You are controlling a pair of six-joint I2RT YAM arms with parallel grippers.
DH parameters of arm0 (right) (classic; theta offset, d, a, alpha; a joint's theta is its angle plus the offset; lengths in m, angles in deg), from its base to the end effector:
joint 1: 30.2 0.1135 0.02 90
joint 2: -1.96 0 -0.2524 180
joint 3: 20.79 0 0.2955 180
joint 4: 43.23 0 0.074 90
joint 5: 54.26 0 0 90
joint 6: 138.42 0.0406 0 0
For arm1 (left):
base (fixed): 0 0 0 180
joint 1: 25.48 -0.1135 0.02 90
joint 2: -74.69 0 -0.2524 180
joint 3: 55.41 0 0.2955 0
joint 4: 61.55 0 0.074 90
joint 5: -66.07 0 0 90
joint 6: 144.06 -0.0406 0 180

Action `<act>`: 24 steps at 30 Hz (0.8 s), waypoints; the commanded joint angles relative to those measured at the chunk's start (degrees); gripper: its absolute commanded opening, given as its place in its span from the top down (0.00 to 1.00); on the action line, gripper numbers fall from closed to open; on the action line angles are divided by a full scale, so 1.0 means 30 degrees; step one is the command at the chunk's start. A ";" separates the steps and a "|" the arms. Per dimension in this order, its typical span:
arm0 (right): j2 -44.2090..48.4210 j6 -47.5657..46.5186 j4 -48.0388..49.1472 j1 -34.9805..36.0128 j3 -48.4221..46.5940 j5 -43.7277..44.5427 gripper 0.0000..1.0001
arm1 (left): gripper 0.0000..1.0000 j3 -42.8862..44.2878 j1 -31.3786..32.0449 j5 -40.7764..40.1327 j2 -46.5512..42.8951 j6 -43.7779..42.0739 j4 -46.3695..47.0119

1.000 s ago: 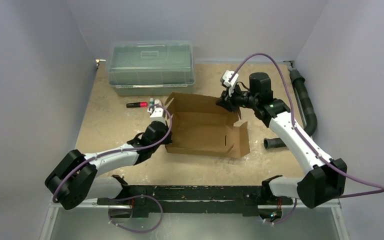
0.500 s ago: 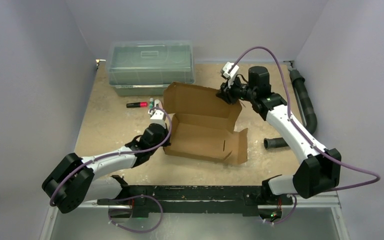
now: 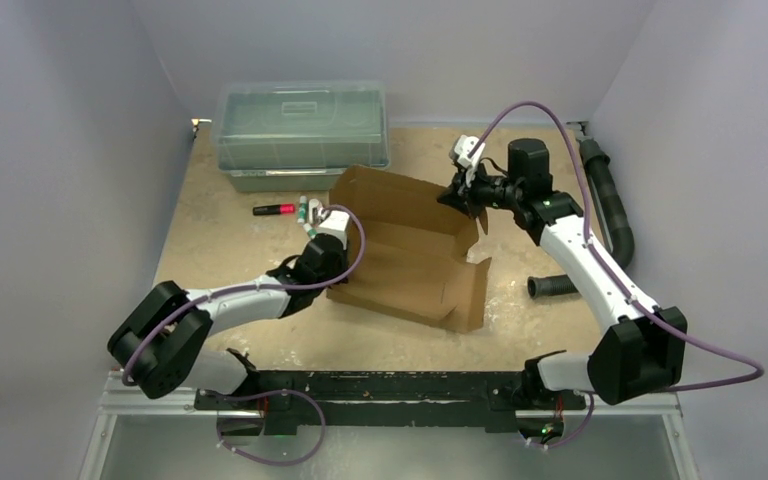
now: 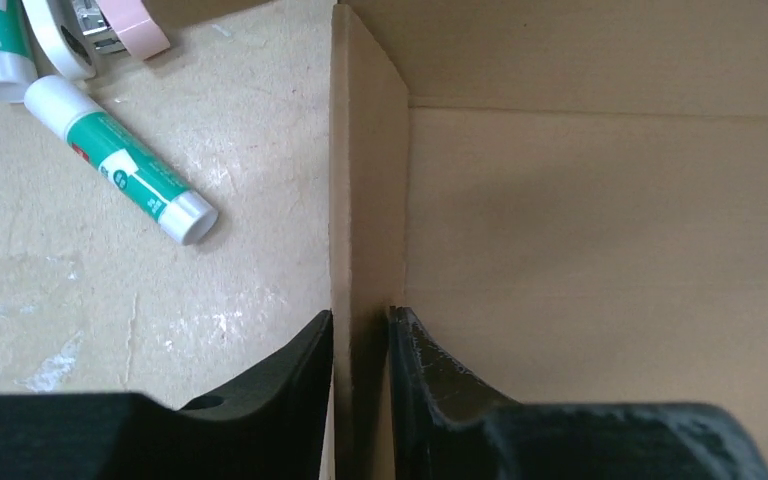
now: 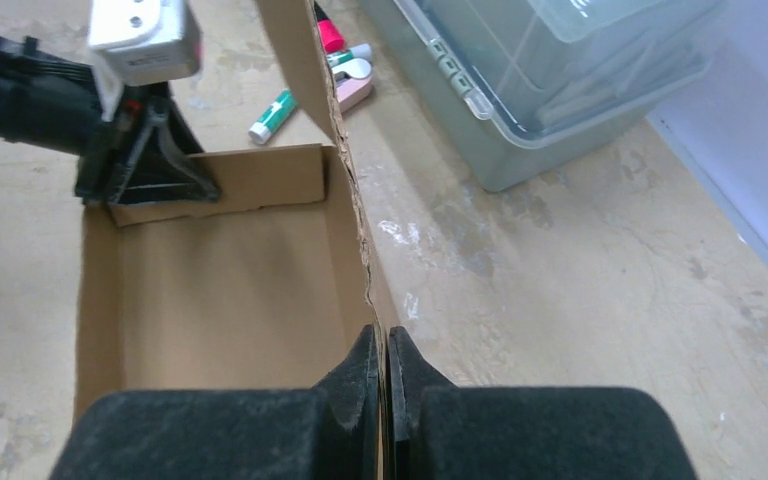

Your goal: Fold the paper box

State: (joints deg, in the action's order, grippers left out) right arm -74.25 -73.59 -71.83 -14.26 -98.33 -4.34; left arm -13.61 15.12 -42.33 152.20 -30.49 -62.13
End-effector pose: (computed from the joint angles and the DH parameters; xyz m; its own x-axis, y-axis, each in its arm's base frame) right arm 0.3281 0.1209 0.3173 -0.0753 -0.3599 -0.9299 -0.8756 0.4701 -0.1110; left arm 0.2331 -0.1829 0.1208 -0.5816 -0.0013 -0.8135 0.2092 0.9661 -0.1511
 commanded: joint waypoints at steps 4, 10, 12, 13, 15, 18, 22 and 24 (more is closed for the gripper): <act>-0.0054 0.0042 -0.0594 0.0075 0.0495 -0.1759 1.00 | 0.72 0.2964 0.0181 0.0051 0.2316 -0.1767 -0.2116; -0.0115 0.0083 -0.0604 0.0067 0.0510 -0.1788 1.00 | 0.75 0.3975 0.0193 -0.0359 0.3341 -0.2143 -0.2425; -0.0134 0.0094 -0.0589 0.0068 0.0524 -0.1814 1.00 | 0.83 0.4285 0.0184 -0.0709 0.3664 -0.2090 -0.2730; -0.0129 0.0094 -0.0598 0.0075 0.0525 -0.1817 1.00 | 0.95 0.4420 0.0193 -0.0811 0.3876 -0.2112 -0.2908; -0.0120 0.0110 -0.0585 0.0076 0.0510 -0.1818 1.00 | 1.00 0.4702 0.0178 -0.1297 0.4310 -0.2058 -0.3415; -0.0018 0.0158 -0.0621 0.0068 0.0467 -0.1788 1.00 | 1.00 0.4824 0.0319 -0.2391 0.4591 -0.1956 -0.4179; -0.0039 0.0302 -0.0558 0.0061 0.0466 -0.1760 1.00 | 1.00 0.5017 0.1071 -0.4173 0.4734 -0.2281 -0.4973; -0.0125 0.0364 -0.0525 0.0071 0.0466 -0.1731 1.00 | 1.00 0.5240 0.1489 -0.4687 0.5063 -0.2372 -0.5132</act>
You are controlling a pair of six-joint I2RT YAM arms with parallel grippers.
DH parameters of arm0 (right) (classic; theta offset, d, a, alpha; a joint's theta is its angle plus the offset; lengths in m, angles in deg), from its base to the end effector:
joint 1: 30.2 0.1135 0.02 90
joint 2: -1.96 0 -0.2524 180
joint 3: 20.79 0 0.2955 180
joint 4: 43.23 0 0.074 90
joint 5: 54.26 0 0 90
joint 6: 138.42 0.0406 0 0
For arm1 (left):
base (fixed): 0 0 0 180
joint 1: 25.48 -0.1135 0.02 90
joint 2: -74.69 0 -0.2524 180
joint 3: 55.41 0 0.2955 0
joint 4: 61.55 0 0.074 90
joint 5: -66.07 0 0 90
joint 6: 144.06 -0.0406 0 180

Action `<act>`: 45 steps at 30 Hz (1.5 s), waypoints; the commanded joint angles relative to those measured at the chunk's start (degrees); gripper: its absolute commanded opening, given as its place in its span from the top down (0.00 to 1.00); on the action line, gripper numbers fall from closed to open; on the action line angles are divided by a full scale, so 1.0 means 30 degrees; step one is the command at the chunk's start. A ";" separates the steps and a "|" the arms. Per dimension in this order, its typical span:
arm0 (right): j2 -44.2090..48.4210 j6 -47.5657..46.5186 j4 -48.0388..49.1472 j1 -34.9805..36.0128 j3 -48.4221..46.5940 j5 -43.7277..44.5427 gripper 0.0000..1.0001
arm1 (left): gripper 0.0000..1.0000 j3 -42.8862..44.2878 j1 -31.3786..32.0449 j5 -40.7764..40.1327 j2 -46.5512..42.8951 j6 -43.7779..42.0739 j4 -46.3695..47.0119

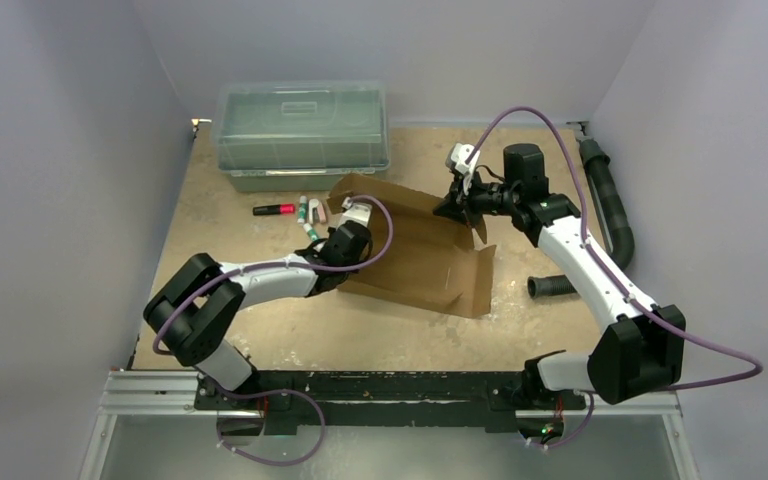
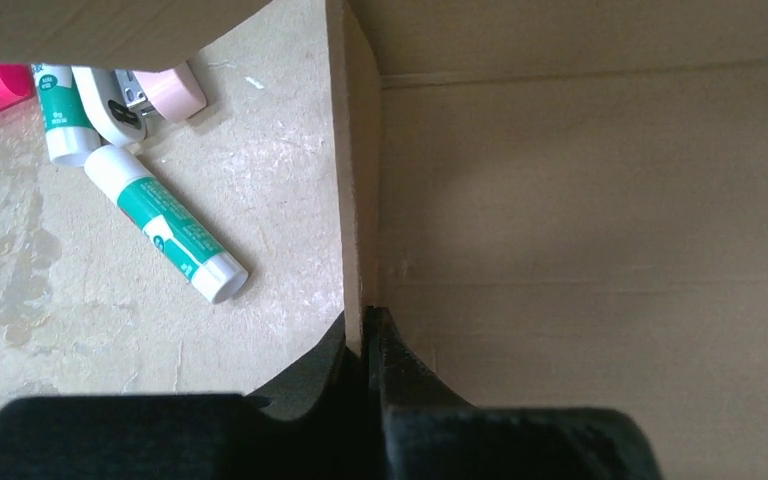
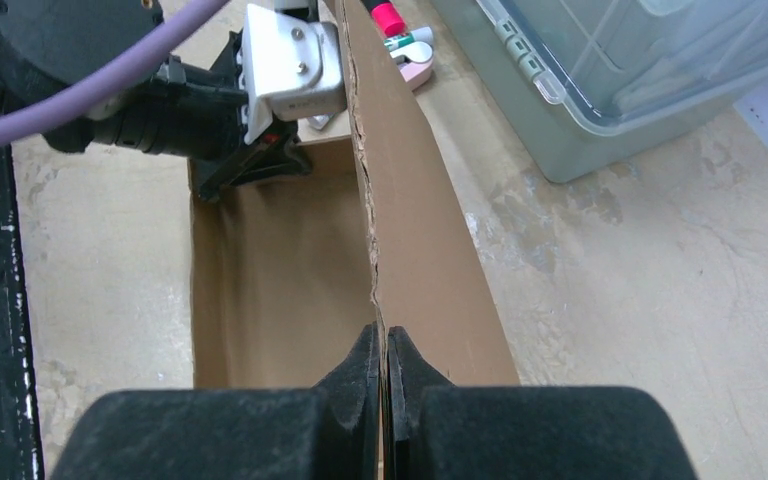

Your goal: Fold the paper box

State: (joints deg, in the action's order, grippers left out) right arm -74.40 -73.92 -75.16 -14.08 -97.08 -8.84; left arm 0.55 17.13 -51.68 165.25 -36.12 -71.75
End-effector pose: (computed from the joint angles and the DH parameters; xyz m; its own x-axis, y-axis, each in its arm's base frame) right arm 0.3218 0.1227 0.3039 -0.1282 -0.3562 -0.9256 -0.9138 0.4051 -0.0294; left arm 0.2658 -0.2188 0.1206 -0.6030 0.1843 -0.7761 0.1789 0.9794 0.0936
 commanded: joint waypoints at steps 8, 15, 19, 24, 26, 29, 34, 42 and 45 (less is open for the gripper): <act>-0.0124 0.0515 0.0604 0.0016 0.0197 -0.0308 1.00 | 0.66 0.1347 0.0751 -0.1157 0.1311 0.1437 -0.2392; -0.0153 0.0275 0.0403 0.0017 0.0278 -0.0304 1.00 | 0.65 0.1584 -0.0249 -0.0450 0.1026 0.3096 -0.2335; -0.0197 0.0150 0.0264 0.0017 0.0286 0.0002 1.00 | 0.63 0.1569 -0.0808 0.0485 0.0474 0.3742 -0.1899; -0.0241 0.0164 0.0198 0.0016 0.0314 0.0102 1.00 | 0.61 0.1784 -0.1685 0.1740 0.0049 0.4274 -0.1392; -0.0241 0.0155 0.0188 0.0017 0.0343 0.0108 1.00 | 0.60 0.1933 -0.1896 0.1781 0.0092 0.4522 -0.1266; -0.0269 0.0185 0.0200 0.0017 0.0344 0.0103 1.00 | 0.60 0.1989 -0.1918 0.1492 0.0369 0.4503 -0.0823; -0.0271 0.0214 0.0201 0.0017 0.0372 0.0071 1.00 | 0.59 0.1619 -0.1913 0.2266 0.0340 0.3954 0.1402; -0.0270 0.0181 0.0079 0.0002 0.0344 -0.0329 1.00 | 0.48 0.2122 -0.2312 0.3697 0.0430 0.3552 0.2148; -0.0270 0.0091 0.0004 0.0017 0.0344 -0.0537 1.00 | 0.48 0.2624 -0.2494 0.3910 0.0972 0.3774 0.1589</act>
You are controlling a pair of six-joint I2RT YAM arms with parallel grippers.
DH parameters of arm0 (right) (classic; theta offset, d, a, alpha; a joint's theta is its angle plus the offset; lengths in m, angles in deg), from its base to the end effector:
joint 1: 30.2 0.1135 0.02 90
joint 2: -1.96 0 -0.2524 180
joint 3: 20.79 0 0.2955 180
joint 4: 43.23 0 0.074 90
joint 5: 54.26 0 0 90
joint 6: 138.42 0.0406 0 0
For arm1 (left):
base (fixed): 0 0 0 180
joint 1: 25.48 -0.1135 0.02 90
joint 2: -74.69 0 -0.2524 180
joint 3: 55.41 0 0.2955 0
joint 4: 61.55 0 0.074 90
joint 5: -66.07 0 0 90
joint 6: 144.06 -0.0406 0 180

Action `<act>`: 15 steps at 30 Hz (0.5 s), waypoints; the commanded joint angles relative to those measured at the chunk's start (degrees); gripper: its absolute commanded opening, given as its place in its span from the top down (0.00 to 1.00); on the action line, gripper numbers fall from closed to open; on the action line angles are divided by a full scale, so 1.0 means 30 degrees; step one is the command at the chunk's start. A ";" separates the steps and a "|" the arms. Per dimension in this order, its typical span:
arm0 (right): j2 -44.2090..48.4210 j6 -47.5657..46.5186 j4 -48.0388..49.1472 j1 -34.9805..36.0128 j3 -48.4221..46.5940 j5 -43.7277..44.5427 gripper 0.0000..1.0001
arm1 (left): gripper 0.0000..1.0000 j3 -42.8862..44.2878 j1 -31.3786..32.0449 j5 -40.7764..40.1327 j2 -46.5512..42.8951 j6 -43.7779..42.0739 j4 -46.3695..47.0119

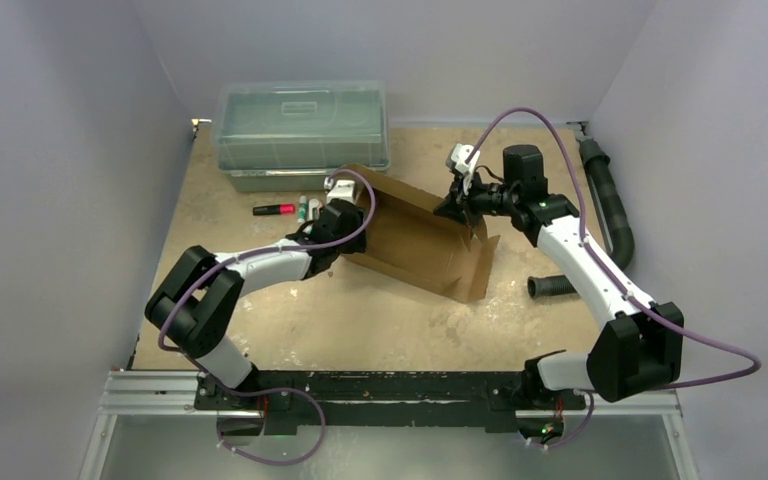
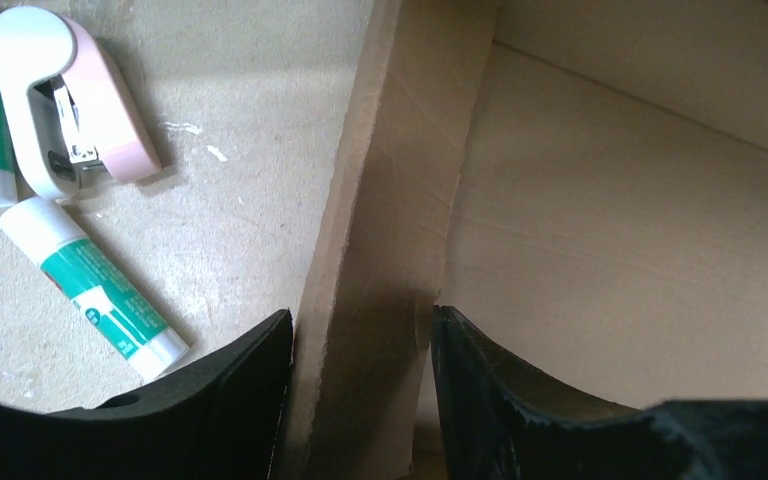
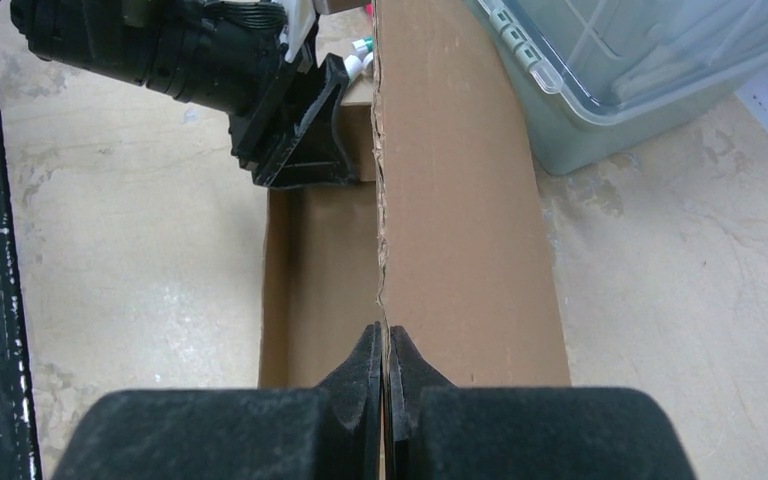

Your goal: Fold the paper box

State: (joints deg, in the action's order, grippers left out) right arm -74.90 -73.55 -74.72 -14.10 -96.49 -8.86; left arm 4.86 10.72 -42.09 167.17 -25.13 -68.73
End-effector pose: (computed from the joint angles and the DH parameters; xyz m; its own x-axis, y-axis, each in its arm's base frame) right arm 0.3233 0.1230 0.2978 -0.1442 -0.3563 -0.9232 -0.9131 0.4074 -0.0146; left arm 0.3044 -0.2071 0.1367 -0.6256 -0.1117 -0.7721 0.0733 0.9769 -0.2008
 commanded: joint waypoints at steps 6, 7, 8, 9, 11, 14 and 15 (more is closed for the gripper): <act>-0.0203 -0.0205 -0.0271 0.0021 0.0176 -0.0834 1.00 | 0.43 0.1953 -0.0575 0.1024 0.0694 0.0562 -0.0108; -0.0218 -0.0223 -0.0310 0.0013 0.0176 -0.0851 1.00 | 0.42 0.2086 -0.0609 0.1189 0.0672 0.0580 -0.0175; -0.0242 -0.0273 -0.0352 0.0023 0.0175 -0.0886 1.00 | 0.39 0.2183 -0.0639 0.1426 0.0626 0.0593 -0.0173; -0.0248 -0.0309 -0.0390 0.0025 0.0176 -0.0920 1.00 | 0.37 0.2275 -0.0664 0.1602 0.0594 0.0583 -0.0180; -0.0249 -0.0351 -0.0434 0.0016 0.0176 -0.1022 1.00 | 0.36 0.2441 -0.0726 0.1963 0.0527 0.0464 -0.0195; -0.0300 -0.0491 -0.0571 0.0010 0.0148 -0.1262 1.00 | 0.36 0.2760 -0.0839 0.2160 0.0626 0.0259 -0.0215; -0.0307 -0.0585 -0.0685 0.0008 0.0122 -0.1348 1.00 | 0.36 0.2826 -0.0894 0.2229 0.0675 0.0164 -0.0199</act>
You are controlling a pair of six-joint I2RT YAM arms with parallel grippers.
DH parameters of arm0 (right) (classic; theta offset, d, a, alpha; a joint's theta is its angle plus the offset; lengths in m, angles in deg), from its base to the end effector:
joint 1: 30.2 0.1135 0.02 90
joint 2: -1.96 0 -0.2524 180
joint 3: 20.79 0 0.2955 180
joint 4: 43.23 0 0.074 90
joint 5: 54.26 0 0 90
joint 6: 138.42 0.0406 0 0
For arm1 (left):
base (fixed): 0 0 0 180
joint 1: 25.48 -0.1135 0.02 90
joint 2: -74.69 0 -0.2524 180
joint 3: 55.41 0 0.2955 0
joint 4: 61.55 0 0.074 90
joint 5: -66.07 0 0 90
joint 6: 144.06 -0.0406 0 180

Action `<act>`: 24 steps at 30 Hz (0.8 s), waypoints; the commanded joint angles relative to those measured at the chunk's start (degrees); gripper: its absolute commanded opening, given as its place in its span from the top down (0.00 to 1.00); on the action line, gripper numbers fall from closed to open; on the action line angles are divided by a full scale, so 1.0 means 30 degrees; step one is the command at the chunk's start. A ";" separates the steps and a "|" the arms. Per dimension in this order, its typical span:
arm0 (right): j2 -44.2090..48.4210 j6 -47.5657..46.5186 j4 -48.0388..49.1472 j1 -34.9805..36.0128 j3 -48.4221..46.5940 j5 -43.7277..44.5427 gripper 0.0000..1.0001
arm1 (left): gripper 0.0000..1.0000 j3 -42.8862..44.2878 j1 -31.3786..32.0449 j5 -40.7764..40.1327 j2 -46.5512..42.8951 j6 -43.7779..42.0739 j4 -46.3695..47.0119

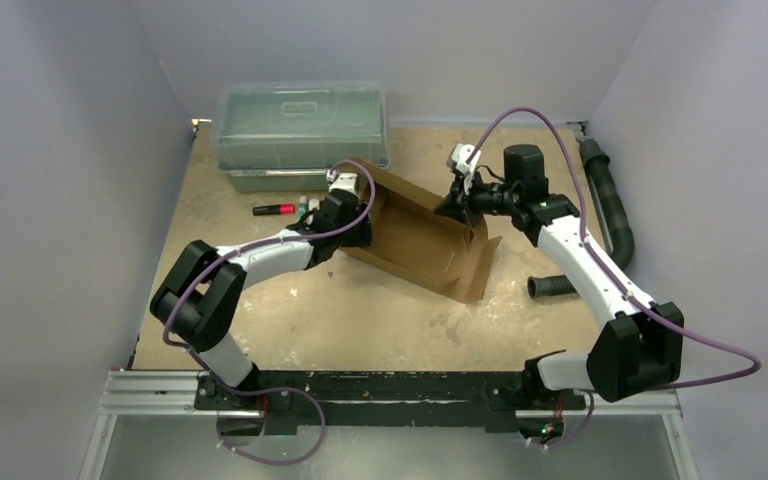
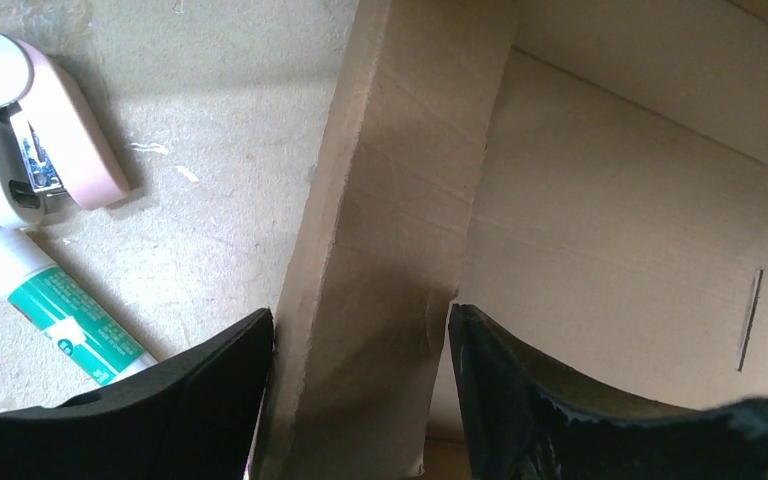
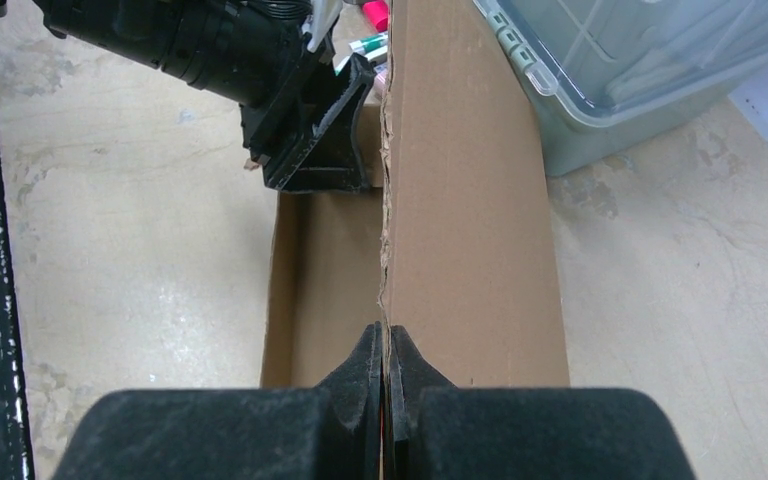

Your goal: Fold the paper box

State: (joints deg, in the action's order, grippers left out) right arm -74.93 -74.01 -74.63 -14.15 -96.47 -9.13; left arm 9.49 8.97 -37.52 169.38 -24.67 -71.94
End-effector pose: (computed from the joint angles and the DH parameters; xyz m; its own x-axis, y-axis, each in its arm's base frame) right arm 0.3234 0.1228 0.2977 -0.1358 -0.3576 -0.9240 -0.9155 0.4017 -0.0209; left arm 0.3219 -0.2092 0.1450 -0.6608 -0.1252 -0.7401 0.0890 0.9660 -0.2429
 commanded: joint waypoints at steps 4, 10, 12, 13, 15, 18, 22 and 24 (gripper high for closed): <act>-0.0330 -0.0650 -0.0915 0.0039 0.0109 -0.1393 1.00 | 0.35 0.1468 -0.0589 0.1619 0.0046 -0.0086 0.1429; -0.0330 -0.0726 -0.1002 0.0052 0.0091 -0.1448 1.00 | 0.30 0.0780 -0.1382 0.4096 -0.0451 -0.0135 0.2895; -0.0344 -0.0745 -0.1073 0.0041 0.0081 -0.1522 1.00 | 0.30 0.0609 -0.1712 0.4430 -0.0657 -0.0070 0.3158; -0.0357 -0.0798 -0.1117 0.0032 0.0059 -0.1586 1.00 | 0.30 0.0529 -0.1790 0.4439 -0.0723 -0.0091 0.3254; -0.0359 -0.0869 -0.1230 0.0040 0.0026 -0.1788 1.00 | 0.30 0.0382 -0.1900 0.4931 -0.0869 -0.0190 0.3475; -0.0330 -0.1200 -0.1693 0.0019 -0.0141 -0.2136 1.00 | 0.30 0.0099 -0.1934 0.5316 -0.1177 -0.0407 0.3835; -0.0178 -0.2636 -0.3071 0.0039 -0.0481 -0.2860 1.00 | 0.25 -0.1610 -0.1935 0.5926 -0.2416 -0.0545 0.5669; -0.0007 -0.3221 -0.3575 0.0030 -0.0555 -0.3242 1.00 | 0.23 -0.2592 -0.1935 0.5895 -0.3304 -0.0462 0.6769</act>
State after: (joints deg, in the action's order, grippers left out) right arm -75.34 -78.33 -77.39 -14.52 -96.58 -12.25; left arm 5.29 3.73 -22.22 166.65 -25.98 -64.79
